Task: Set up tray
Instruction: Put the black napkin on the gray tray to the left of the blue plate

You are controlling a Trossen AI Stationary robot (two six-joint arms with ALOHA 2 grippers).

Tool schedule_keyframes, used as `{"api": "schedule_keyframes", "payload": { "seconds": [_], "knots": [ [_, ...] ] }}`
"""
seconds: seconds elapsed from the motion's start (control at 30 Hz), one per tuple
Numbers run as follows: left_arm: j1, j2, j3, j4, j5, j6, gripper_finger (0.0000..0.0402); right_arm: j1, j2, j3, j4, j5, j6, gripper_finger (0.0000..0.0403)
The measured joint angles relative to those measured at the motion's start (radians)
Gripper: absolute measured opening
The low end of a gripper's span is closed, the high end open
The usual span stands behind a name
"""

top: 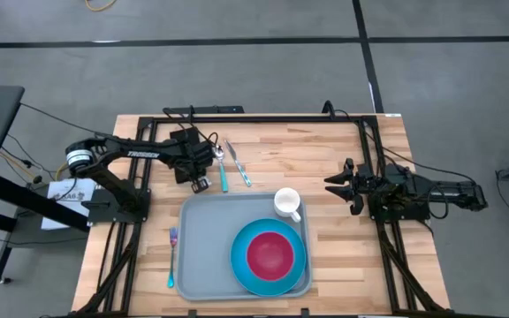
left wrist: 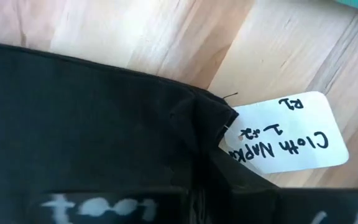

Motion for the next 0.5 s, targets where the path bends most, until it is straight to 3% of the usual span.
{"api": "schedule_keyframes", "payload": {
  "seconds": [0.33,0.5],
  "knots": [
    [0.038,-0.064,0.061,-0.18,0.053,-0.011,0.0001,0.0,0.0,0.0,0.0,0.0,0.0,0.0129],
    [0.051,-0.105,0.087,-0.227,0.128,-0.037,0.0,0.0,0.0,0.0,0.0,0.0,0.0,0.0129]
  ]
}}
